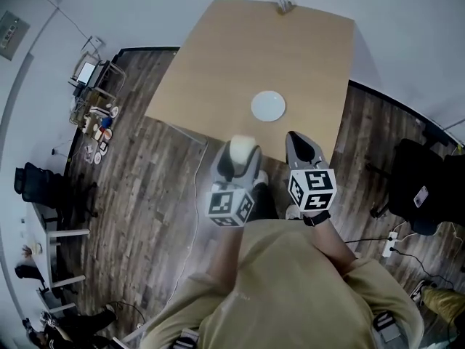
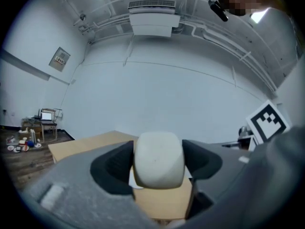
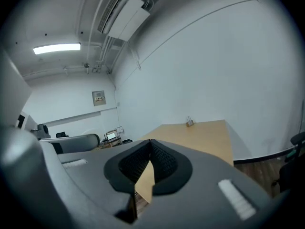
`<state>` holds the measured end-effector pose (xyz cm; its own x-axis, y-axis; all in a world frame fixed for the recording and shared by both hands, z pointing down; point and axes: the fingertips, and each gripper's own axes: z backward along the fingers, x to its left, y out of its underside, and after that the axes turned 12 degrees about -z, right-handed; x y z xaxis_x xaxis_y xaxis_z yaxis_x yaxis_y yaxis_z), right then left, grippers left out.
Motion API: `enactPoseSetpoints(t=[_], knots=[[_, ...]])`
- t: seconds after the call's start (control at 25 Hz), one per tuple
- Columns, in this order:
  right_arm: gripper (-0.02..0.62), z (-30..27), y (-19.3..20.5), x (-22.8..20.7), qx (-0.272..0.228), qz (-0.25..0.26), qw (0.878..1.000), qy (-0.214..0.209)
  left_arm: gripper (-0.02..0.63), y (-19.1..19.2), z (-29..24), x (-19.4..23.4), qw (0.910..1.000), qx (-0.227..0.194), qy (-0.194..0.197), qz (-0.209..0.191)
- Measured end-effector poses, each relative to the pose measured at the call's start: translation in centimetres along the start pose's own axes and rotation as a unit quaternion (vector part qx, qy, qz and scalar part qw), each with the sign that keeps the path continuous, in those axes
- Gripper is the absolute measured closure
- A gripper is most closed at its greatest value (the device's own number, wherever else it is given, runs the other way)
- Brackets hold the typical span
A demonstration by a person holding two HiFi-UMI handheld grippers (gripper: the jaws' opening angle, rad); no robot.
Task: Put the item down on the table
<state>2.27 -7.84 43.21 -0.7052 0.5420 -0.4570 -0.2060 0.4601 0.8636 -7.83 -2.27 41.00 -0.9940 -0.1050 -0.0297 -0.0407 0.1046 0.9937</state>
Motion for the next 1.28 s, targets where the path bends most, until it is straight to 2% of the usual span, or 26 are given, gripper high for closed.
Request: enactPoseSetpoints(t=[0.16,0.48,0.76,0.96,1.08,1.28], knots=[[0.589,-3.6,0.2,-1.3,0.011,0.013,1.0,-0.001,0.288,2.2,-5.0,1.2,0.9998,0.016,0.009,0.004],[0.589,-11.2,-1.3,-6.0,0.039,0.024,0.998,0.047,0.288,4.7,-14.8,4.8,0.9974,0.058,0.042,0.006],[0.589,-16.9,-1.6,-9.1,0.064,0.01,0.995,0.078,0.288,7.2,-22.3,6.7,0.993,0.096,0.068,0.0],[0.589,-19.9,-0.5,-12.0,0.087,0.001,0.991,0.103,0.288,10.6,-26.5,7.2,0.9882,0.129,0.082,0.0],[0.589,-21.4,0.1,-13.5,0.1,-0.005,0.988,0.121,0.288,12.8,-28.5,7.6,0.9856,0.145,0.086,-0.014],[0.589,-22.7,1.6,-16.1,0.121,-0.014,0.982,0.145,0.288,19.3,-30.7,7.4,0.9731,0.204,0.102,-0.031]])
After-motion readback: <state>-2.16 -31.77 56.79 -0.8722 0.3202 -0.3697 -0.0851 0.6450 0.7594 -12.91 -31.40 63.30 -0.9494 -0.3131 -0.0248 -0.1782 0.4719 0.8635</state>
